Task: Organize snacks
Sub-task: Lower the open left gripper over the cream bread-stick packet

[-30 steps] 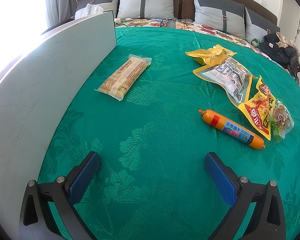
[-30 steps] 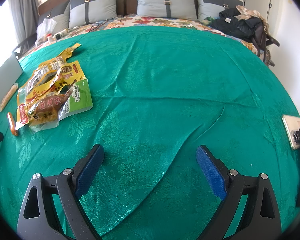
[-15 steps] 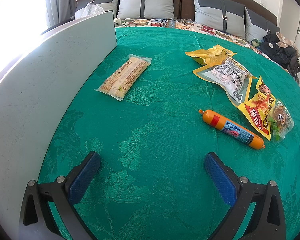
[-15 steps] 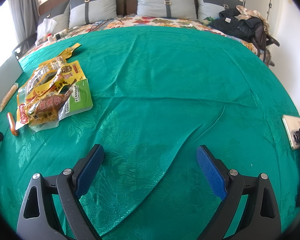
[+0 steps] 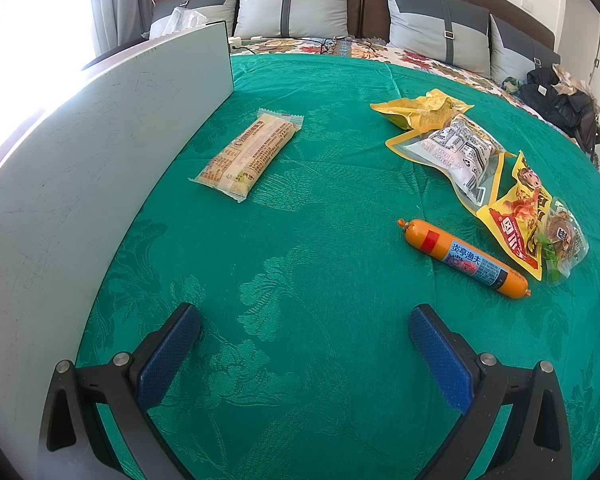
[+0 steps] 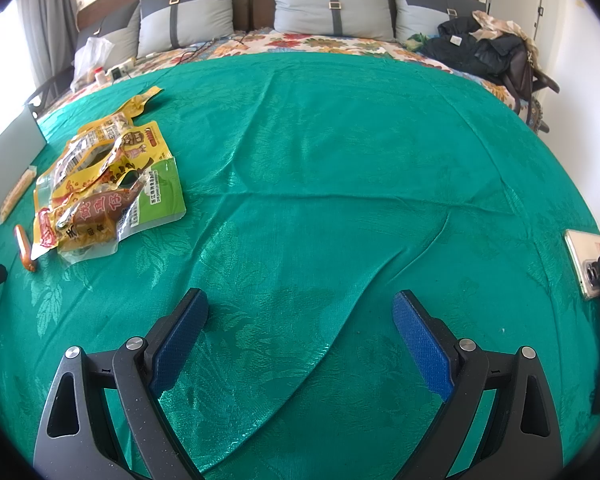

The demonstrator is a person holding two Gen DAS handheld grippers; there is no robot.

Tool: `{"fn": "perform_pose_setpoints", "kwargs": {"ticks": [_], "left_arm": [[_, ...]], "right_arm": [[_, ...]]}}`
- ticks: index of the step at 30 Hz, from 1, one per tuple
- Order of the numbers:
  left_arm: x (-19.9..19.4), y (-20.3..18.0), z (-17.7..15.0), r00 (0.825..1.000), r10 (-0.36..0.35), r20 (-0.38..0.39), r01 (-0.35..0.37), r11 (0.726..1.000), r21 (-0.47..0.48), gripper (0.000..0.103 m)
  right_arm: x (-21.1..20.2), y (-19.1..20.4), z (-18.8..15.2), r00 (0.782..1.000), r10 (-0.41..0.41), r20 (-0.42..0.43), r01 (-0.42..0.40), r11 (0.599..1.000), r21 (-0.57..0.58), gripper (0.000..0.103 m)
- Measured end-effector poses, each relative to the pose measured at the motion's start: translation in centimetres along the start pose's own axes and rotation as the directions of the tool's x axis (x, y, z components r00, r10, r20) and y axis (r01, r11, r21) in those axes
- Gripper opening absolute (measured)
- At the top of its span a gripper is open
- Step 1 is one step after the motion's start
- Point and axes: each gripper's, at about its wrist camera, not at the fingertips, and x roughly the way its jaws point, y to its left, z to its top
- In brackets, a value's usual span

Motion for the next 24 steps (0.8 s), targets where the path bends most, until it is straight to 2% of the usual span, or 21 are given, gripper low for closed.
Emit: {"fn": "perform_pose_setpoints", "kwargs": {"ticks": [6, 8, 9, 11, 13, 15, 18, 21, 23, 24], "left_arm": [[0.1, 0.0, 0.1, 1.0, 0.001, -0.002, -0.001, 1.0, -0.001, 0.103], [0.2, 0.0, 0.8, 0.999, -0.012, -0.043, 0.012, 1.0, 0.002, 0.102], [0.0, 0.3, 1.3, 0.998, -0.034, -0.05, 0.033, 0.999, -0.015, 0.102], [-0.9, 1.0, 3.2, 0.997, -0.074, -0.012, 0.073, 0.996, -0.043, 0.102], [-1.3, 1.3, 5.8, 0.999, -0.043, 0.015, 0.043, 0.999, -0.026, 0.102], [-0.7, 1.6, 8.6, 1.0, 0.004, 0.009, -0.004, 1.0, 0.0, 0.102], [2.3, 1.7, 11.8, 0.997, 0.029, -0.075, -0.026, 0.998, 0.051, 0.102], [5.7, 1.6, 13.0, 0.982, 0.082, -0.169, -0.065, 0.993, 0.102, 0.101], [7.0, 1.8, 13.3, 0.977, 0.091, -0.191, -0.071, 0.992, 0.106, 0.097], [7.4, 2.0, 13.3, 0.976, 0.087, -0.201, -0.069, 0.993, 0.096, 0.088]], "right_arm": [[0.0, 0.0, 0.0, 1.0, 0.0, -0.001, 0.0, 1.0, 0.0, 0.096], [0.0, 0.0, 0.0, 1.0, 0.001, 0.0, -0.001, 1.0, 0.0, 0.097], [0.1, 0.0, 0.0, 1.0, 0.001, 0.0, -0.001, 1.0, 0.001, 0.097], [0.1, 0.0, 0.0, 1.0, 0.002, 0.0, -0.002, 1.0, 0.0, 0.097], [0.1, 0.0, 0.0, 1.0, 0.001, 0.0, -0.001, 1.0, 0.0, 0.097], [0.1, 0.0, 0.0, 1.0, 0.001, 0.0, -0.001, 1.0, 0.0, 0.097], [0.1, 0.0, 0.0, 1.0, 0.001, -0.001, -0.001, 1.0, 0.0, 0.097], [0.1, 0.0, 0.0, 1.0, 0.001, 0.0, -0.001, 1.0, 0.0, 0.097], [0.1, 0.0, 0.0, 1.0, 0.001, 0.0, -0.001, 1.0, -0.001, 0.097], [0.1, 0.0, 0.0, 1.0, 0.001, 0.0, -0.001, 1.0, 0.0, 0.097]]}}
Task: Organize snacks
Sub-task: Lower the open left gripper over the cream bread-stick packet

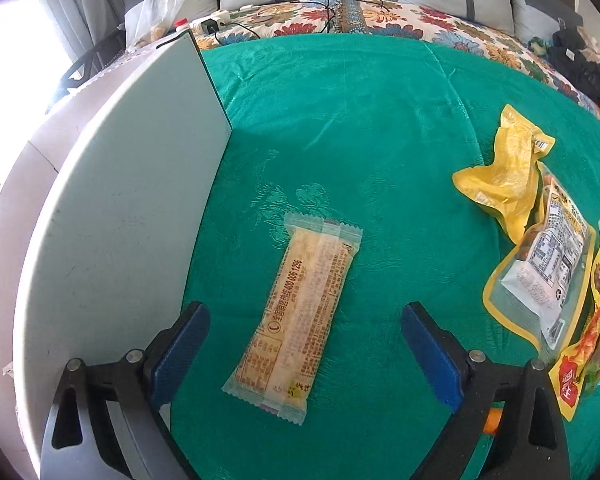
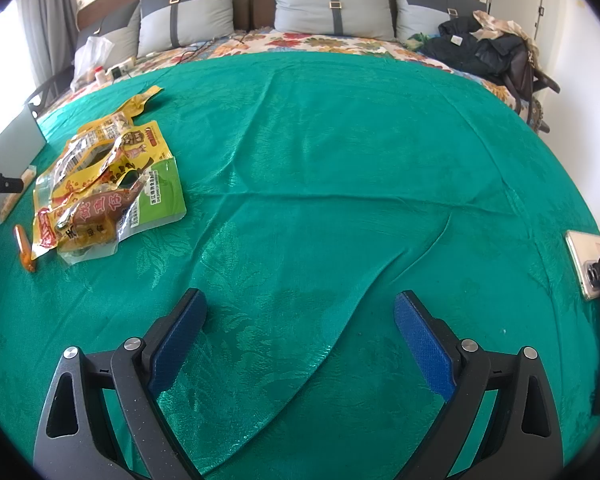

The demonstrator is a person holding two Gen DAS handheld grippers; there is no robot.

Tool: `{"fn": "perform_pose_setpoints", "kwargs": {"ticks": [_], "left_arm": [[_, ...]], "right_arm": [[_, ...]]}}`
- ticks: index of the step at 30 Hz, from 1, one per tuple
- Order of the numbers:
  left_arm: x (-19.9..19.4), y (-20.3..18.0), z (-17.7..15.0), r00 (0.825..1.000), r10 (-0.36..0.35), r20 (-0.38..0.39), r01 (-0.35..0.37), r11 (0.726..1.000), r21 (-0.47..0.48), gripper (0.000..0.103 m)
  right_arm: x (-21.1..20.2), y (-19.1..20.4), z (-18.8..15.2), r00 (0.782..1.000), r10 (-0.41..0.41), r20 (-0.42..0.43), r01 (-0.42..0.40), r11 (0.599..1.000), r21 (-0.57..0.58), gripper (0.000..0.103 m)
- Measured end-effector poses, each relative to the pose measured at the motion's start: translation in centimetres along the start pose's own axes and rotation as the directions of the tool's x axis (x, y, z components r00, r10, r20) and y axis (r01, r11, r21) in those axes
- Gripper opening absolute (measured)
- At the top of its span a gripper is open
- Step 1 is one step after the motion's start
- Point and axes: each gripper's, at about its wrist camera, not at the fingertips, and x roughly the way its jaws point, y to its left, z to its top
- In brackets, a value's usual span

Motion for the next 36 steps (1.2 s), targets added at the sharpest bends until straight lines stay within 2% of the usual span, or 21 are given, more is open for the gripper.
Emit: {"fn": "perform_pose_setpoints", "kwargs": {"ticks": [1, 2, 3, 4, 8, 13, 17, 18, 20, 21, 22, 24, 25, 30, 36], "left_arm": [[0.2, 0.1, 0.0, 1.0, -0.014, -0.005, 0.014, 1.0, -0.008, 0.069], [0.0, 0.2, -0.2, 0.998, -0.056, 0.004, 0.056, 0.998, -0.019, 0.061], [-0.2, 0.3, -0.3, 0.998, -0.069, 0.009, 0.069, 0.997, -0.023, 0.034], [-0.4, 0.2, -0.6, 0.998, -0.068, 0.014, 0.068, 0.997, -0.02, 0.026], [-2.1, -0.4, -2.8, 0.998, -0.061, 0.024, 0.062, 0.998, -0.014, 0.025], [-5.4, -0.3, -8.5, 0.986, -0.164, 0.01, 0.165, 0.982, -0.091, 0.025], [-7.4, -0.9, -13.3, 0.983, -0.182, 0.029, 0.184, 0.978, -0.099, 0.026], [-7.6, -1.0, -14.2, 0.983, -0.176, 0.046, 0.18, 0.978, -0.103, 0.03], [-7.3, -1.2, -15.2, 0.982, -0.175, 0.071, 0.182, 0.977, -0.106, 0.057], [-6.8, -1.2, -15.4, 0.984, -0.158, 0.081, 0.166, 0.98, -0.108, 0.078], [-6.5, -1.1, -15.5, 0.986, -0.131, 0.1, 0.142, 0.984, -0.109, 0.082], [-5.9, -1.2, -15.3, 0.988, -0.071, 0.139, 0.083, 0.993, -0.086, 0.083], [-5.6, -1.2, -15.2, 0.986, -0.058, 0.158, 0.071, 0.994, -0.078, 0.089], [-5.0, -0.4, -15.7, 0.978, -0.046, 0.203, 0.069, 0.992, -0.11, 0.101], [-4.8, -0.5, -15.5, 0.978, -0.04, 0.204, 0.064, 0.992, -0.113, 0.103]], "right_arm": [[0.0, 0.0, 0.0, 1.0, 0.0, 0.0, 0.0, 1.0, 0.0, 0.097], [0.0, 0.0, 0.0, 1.0, 0.0, 0.0, 0.0, 1.0, 0.0, 0.097], [0.0, 0.0, 0.0, 1.0, 0.0, 0.0, 0.0, 1.0, 0.0, 0.097], [0.0, 0.0, 0.0, 1.0, 0.0, 0.0, 0.0, 1.0, -0.001, 0.097], [0.1, 0.2, 0.0, 1.0, 0.001, -0.001, -0.001, 1.0, -0.003, 0.098], [0.1, 0.3, 0.0, 1.0, 0.001, -0.001, -0.001, 1.0, -0.003, 0.098], [0.1, 0.3, 0.0, 1.0, 0.001, -0.001, -0.001, 1.0, -0.004, 0.098], [0.1, 0.3, 0.0, 1.0, 0.001, -0.001, -0.001, 1.0, -0.004, 0.098], [0.1, 0.3, 0.0, 1.0, 0.001, -0.001, -0.001, 1.0, -0.004, 0.098], [0.1, 0.3, 0.0, 1.0, 0.001, -0.001, -0.001, 1.0, -0.004, 0.098], [0.1, 0.3, 0.0, 1.0, 0.001, -0.001, -0.001, 1.0, -0.004, 0.098], [0.1, 0.3, 0.0, 1.0, 0.001, -0.001, -0.001, 1.0, -0.004, 0.098], [0.1, 0.3, 0.0, 1.0, 0.001, -0.001, -0.001, 1.0, -0.004, 0.098], [0.1, 0.3, 0.0, 1.0, 0.001, -0.001, -0.001, 1.0, -0.005, 0.098], [0.1, 0.3, 0.0, 1.0, 0.001, -0.002, -0.001, 1.0, -0.005, 0.098]]}}
